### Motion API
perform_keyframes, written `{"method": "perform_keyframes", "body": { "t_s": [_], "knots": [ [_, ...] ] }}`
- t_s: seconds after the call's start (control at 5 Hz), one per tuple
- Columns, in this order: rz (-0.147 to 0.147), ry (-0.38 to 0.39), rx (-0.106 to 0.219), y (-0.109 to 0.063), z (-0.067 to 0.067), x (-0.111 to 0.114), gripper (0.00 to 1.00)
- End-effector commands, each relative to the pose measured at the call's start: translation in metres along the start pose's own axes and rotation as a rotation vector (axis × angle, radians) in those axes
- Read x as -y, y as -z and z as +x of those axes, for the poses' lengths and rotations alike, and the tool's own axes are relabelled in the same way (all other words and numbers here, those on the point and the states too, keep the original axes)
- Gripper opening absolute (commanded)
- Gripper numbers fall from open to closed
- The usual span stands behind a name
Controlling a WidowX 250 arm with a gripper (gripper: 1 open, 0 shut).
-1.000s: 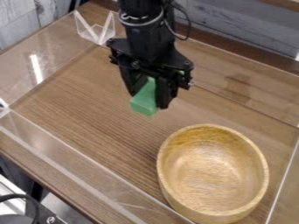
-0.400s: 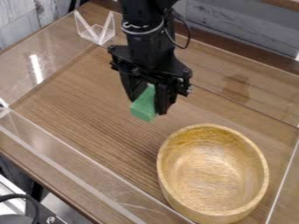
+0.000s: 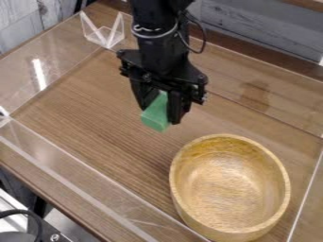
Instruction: Remove the green block from inside the brown bowl and put it on the table
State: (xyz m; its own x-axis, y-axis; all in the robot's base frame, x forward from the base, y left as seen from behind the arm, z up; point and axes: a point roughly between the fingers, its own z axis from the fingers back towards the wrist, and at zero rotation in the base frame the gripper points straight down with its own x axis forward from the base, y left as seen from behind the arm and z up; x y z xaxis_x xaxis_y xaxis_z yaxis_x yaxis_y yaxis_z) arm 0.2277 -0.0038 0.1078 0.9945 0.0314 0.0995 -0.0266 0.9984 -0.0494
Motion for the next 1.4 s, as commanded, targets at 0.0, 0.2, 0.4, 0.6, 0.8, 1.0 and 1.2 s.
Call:
{"method": "perform_keyframes", "body": {
  "t_s": [0.0, 0.2, 0.4, 0.6, 0.8, 1.0, 1.2],
  "knots": [
    [0.003, -0.005, 0.029, -0.006, 0.006, -0.002, 0.0],
    [0.004, -0.009, 0.027, -0.006, 0.007, -0.002, 0.0],
    [0.004, -0.013, 0.025, -0.005, 0.007, -0.003, 0.0],
    [0.004, -0.017, 0.023, -0.005, 0.008, -0.003, 0.0],
    [0.004, -0.018, 0.021, 0.003, 0.008, -0.008, 0.0],
    [0.001, -0.018, 0.019, 0.011, 0.008, -0.013, 0.0],
    [-0.001, -0.019, 0.017, 0.018, 0.009, -0.018, 0.0]
  ]
}}
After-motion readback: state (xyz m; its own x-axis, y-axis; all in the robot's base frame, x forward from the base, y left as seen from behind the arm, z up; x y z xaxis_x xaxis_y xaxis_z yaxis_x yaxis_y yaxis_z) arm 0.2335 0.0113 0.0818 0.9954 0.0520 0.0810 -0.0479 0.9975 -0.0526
